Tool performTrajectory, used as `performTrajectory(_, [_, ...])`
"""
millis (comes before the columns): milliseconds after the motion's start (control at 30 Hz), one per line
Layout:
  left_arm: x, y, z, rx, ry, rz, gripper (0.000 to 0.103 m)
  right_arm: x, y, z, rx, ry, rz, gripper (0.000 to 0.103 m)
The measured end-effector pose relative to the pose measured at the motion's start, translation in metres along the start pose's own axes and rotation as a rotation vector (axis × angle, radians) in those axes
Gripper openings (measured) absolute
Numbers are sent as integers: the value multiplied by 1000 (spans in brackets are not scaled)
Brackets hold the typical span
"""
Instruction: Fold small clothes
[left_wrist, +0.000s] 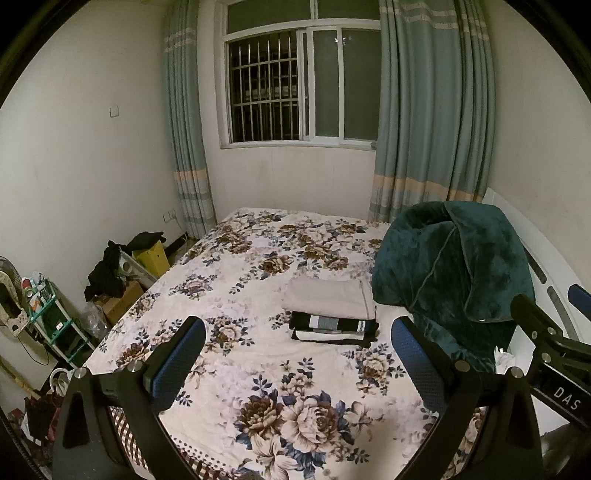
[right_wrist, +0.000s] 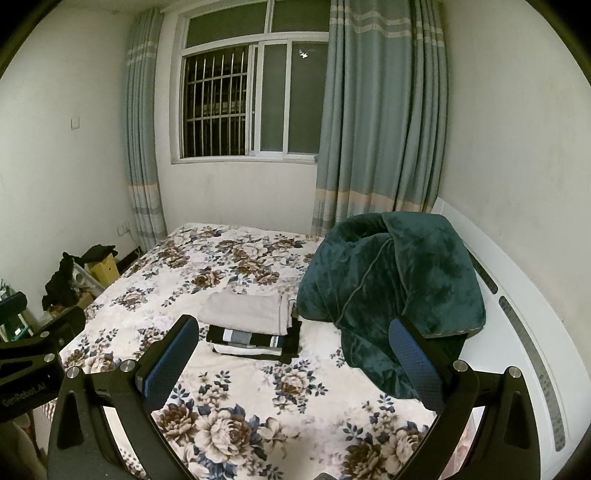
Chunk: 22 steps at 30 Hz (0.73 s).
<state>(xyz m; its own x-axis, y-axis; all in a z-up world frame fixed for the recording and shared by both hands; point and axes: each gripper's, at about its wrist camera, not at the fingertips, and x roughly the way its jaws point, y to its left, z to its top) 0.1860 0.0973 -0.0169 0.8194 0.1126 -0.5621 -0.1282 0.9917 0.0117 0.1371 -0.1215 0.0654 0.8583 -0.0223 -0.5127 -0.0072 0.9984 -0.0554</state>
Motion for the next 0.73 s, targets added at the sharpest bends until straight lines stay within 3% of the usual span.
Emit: performTrajectory(733, [-6, 0, 7, -7, -10, 10, 103, 0, -1, 5, 8, -9, -3, 103])
